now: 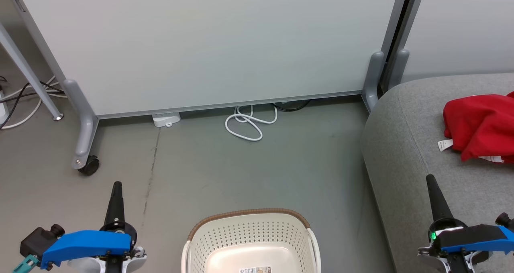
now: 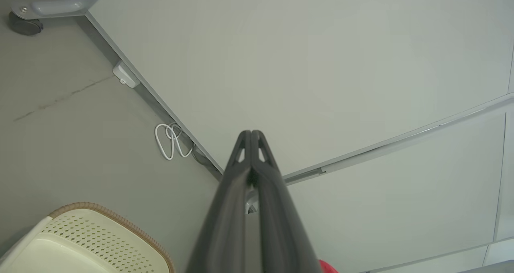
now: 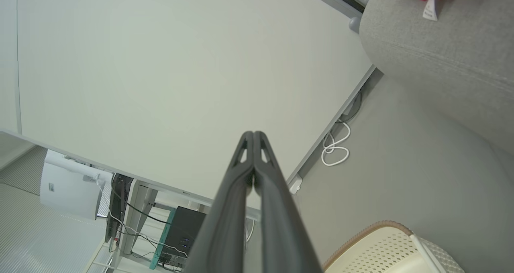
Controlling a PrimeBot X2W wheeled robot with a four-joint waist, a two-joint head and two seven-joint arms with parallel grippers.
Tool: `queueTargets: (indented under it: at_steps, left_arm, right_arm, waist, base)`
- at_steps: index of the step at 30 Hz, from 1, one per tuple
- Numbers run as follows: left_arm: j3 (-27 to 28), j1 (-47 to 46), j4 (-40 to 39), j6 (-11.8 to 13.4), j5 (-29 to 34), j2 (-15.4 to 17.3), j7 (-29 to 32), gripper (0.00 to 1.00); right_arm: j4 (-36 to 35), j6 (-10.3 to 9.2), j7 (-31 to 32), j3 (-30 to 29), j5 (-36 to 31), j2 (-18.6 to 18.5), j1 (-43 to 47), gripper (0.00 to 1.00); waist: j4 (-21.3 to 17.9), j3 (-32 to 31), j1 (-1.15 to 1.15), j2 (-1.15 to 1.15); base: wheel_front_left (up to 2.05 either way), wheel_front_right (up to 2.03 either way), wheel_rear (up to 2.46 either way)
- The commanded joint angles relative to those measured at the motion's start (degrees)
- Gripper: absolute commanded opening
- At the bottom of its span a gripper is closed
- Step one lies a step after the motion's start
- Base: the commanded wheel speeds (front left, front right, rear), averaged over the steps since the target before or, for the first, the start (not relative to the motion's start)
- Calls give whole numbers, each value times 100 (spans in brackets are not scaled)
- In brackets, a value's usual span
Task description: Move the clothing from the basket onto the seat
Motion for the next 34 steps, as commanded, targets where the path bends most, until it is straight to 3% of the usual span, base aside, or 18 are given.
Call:
queueTargets:
  at_steps: [1,34]
  left_arm:
    - [51,-139,-69,-47,-153,3,43,0]
    - [239,-225,-96,-83,-1775,-4,460,0]
  right_arm:
    - [-32,3,44,-14,156,-5,-147,0]
    - [10,4,457,-52,1763,0,-224,0]
  waist:
    - [-3,1,0,0]
    - [-69,34,0,0]
  base:
    - [0,0,0]
    - [0,0,0]
